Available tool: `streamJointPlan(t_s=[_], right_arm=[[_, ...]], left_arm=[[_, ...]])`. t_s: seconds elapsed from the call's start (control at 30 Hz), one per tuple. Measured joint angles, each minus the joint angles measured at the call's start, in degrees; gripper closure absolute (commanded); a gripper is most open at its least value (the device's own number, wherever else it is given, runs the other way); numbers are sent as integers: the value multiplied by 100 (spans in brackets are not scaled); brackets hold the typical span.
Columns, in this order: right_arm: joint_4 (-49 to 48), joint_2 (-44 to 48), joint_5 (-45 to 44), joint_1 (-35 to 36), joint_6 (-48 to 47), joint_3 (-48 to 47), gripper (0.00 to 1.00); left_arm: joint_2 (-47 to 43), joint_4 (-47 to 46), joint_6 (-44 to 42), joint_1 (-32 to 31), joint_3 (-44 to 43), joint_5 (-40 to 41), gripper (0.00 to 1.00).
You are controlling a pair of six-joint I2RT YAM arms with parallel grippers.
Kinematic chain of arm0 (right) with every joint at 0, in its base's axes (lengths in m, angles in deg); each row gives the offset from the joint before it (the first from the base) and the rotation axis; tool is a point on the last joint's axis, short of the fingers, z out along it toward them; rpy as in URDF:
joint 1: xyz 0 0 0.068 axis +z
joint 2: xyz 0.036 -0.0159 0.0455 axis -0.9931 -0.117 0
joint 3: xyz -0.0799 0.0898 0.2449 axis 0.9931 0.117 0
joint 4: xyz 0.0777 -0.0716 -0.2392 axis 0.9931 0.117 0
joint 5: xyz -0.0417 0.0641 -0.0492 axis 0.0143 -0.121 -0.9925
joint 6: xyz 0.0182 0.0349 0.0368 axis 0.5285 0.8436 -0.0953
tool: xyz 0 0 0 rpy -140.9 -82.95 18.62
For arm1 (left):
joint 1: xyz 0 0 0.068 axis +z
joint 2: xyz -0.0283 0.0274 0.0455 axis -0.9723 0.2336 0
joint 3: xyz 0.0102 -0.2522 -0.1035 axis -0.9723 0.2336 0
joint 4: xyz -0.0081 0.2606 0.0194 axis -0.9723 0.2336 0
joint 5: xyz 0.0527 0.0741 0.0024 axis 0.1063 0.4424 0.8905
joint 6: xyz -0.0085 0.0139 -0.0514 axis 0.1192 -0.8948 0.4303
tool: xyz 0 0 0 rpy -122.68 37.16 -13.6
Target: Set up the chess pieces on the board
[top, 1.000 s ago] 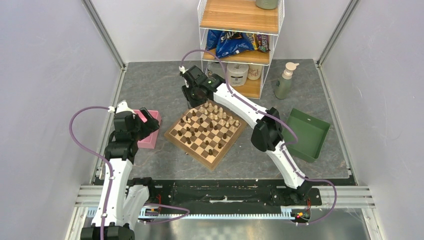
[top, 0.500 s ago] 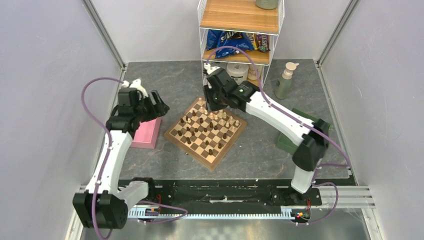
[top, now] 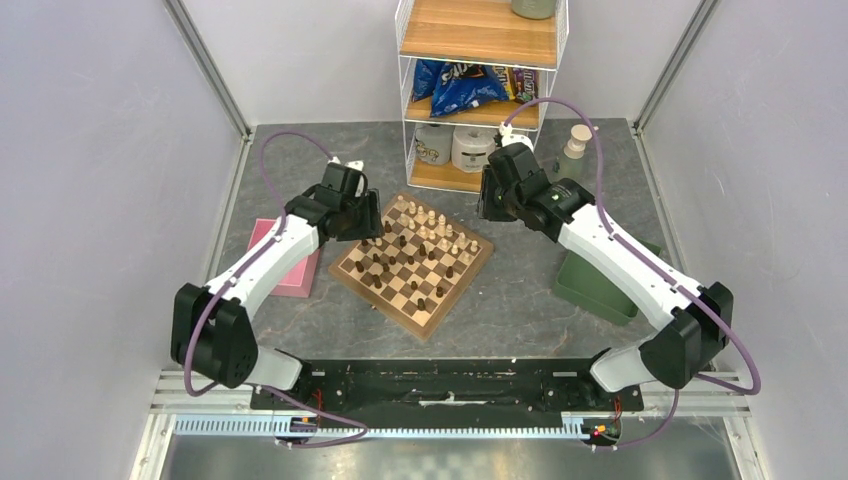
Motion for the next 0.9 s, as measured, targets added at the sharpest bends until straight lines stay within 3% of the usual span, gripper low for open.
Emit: streamJointPlan(t_s=[0.43,0.9], right_arm=[[-173,114,48,-66,-15,76,63],[-236,92,173,-166,-35,146,63]], left_arm=[[855,55,1241,-389,-160,1073,48],[1508,118,1821,-494,-538,1449,52]])
